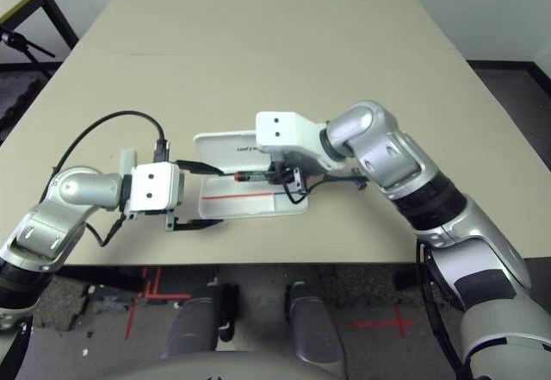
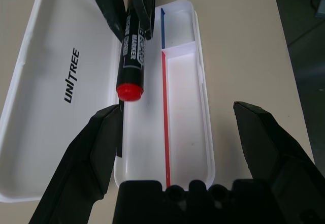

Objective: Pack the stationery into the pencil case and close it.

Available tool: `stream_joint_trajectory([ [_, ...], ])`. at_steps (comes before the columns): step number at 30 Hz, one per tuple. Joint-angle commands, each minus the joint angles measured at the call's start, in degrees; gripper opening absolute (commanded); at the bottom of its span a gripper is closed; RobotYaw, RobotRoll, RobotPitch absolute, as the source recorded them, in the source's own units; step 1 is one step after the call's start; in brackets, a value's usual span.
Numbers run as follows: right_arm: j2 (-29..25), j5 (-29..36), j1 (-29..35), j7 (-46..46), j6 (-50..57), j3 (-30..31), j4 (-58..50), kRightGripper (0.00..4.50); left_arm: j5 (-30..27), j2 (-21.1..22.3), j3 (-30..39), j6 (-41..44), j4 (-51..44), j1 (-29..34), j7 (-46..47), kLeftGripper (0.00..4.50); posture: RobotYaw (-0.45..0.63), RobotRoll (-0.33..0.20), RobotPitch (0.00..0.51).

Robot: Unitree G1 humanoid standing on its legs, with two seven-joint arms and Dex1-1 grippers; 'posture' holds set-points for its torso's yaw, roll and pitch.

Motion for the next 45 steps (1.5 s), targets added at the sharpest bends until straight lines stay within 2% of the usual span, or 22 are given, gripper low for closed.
stream_joint_trajectory([
  [1,1.1,-1.1,-0.3,-0.8,-2.3,1.6,1.6,0.51,0.7,0.6,-0.5,0.5,-1.1,0.6,0.4,4.50,0.10,0.000,0.124],
  [7,2.8,-2.4,0.2,-2.1,-7.5,2.1,4.5,0.51,0.7,1.0,-0.3,0.6,-1.4,0.9,0.7,4.50,0.11,0.000,0.123],
  [13,2.5,-2.1,0.2,-1.7,-9.3,0.9,5.4,2.70,0.8,1.0,-0.4,0.3,-1.0,0.8,0.7,4.50,0.10,0.000,0.122],
  [18,-0.2,4.6,3.1,2.3,-9.7,-4.2,1.6,4.47,1.0,0.9,-0.4,0.5,-0.8,0.9,0.7,4.50,0.10,0.000,0.123],
  [22,-5.7,12.5,6.4,6.6,-8.0,-11.7,-2.1,4.47,0.9,1.4,0.3,0.8,-1.1,1.6,0.8,4.50,0.11,0.000,0.124],
  [27,-13.1,18.3,11.7,9.2,-8.6,-19.9,-1.0,4.47,1.2,1.7,0.7,0.0,-0.8,2.6,1.0,4.50,0.11,0.000,0.123],
  [32,-16.0,23.8,16.1,8.9,-6.0,-25.9,-1.6,4.47,1.2,2.2,1.2,-0.5,-0.4,3.3,1.2,4.50,0.10,0.000,0.123],
  [39,-15.9,25.5,18.4,6.7,-5.5,-26.0,-3.9,4.47,0.8,2.7,1.8,-0.9,0.2,3.9,1.2,4.50,0.08,0.000,0.124],
  [45,-14.9,24.7,18.4,5.8,-6.7,-24.6,-3.3,4.47,-0.3,3.4,6.8,8.7,-4.1,6.1,6.3,4.50,0.09,0.000,0.129],
])
